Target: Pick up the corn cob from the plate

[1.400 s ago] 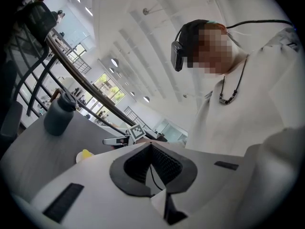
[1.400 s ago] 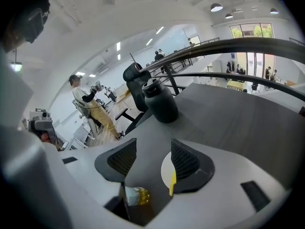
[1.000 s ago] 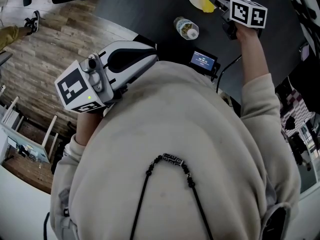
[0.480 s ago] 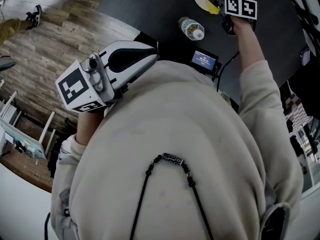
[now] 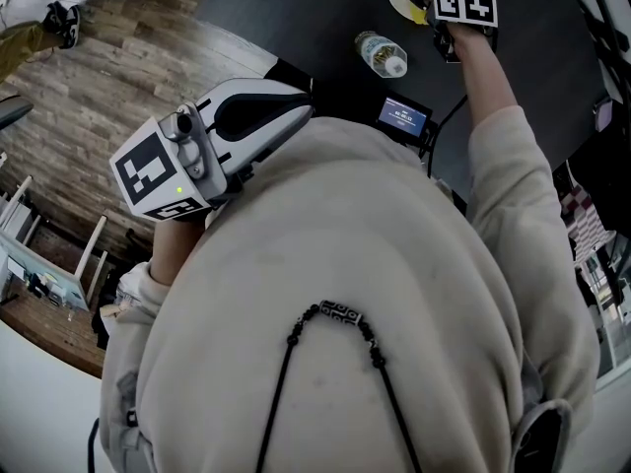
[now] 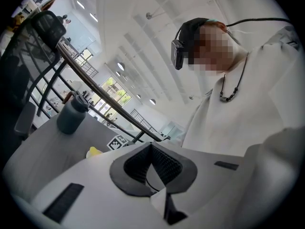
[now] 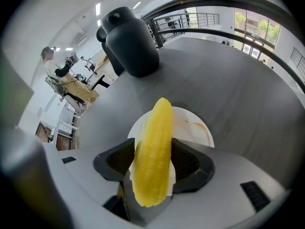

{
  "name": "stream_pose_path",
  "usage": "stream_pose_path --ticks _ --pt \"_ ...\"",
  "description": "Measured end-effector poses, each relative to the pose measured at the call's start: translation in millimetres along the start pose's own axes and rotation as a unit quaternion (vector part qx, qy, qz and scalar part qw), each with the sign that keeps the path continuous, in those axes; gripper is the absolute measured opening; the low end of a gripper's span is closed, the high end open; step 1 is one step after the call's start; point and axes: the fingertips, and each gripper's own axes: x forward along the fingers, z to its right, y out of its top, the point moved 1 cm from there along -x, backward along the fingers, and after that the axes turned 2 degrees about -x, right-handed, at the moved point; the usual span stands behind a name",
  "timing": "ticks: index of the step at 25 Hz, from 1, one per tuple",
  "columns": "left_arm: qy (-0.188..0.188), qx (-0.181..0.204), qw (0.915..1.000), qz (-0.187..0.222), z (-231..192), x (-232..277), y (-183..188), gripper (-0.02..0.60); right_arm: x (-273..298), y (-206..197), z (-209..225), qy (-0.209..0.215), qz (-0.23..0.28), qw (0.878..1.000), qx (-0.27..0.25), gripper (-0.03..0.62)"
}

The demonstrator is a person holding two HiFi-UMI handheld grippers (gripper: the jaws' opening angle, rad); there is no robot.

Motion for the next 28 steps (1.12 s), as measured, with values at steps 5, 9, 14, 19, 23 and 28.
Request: stream_pose_path --ticks 5,9,14,19,23,28 --pt "0.0 0.006 1.0 -0.007 0 3 1 0.0 1 4 -6 0.001 -0.004 1.0 -0.024 0.236" --pt "-0.006 0.016 0.9997 -0.014 3 5 5 0.0 -15 6 -13 0.013 0.023 1.0 -0.012 0.235" --pt "-0.03 0.041 0.9981 -0.035 11 22 14 0.0 -48 0 -6 0.011 0.043 0.999 -0.013 0.235" --pt "-0.072 0.073 0.9923 -0.069 23 47 20 0.001 -99 -16 11 0.003 0.088 0.996 0.012 0.235" --pt "-0.092 0.092 0.9876 -0.088 27 63 25 0.0 -148 -26 10 0.005 0.136 0.99 0.036 0.235" --pt "-0.096 0.106 0.9825 -0.119 18 88 30 0.0 -219 -35 -5 0.001 0.208 0.977 0.049 0.235"
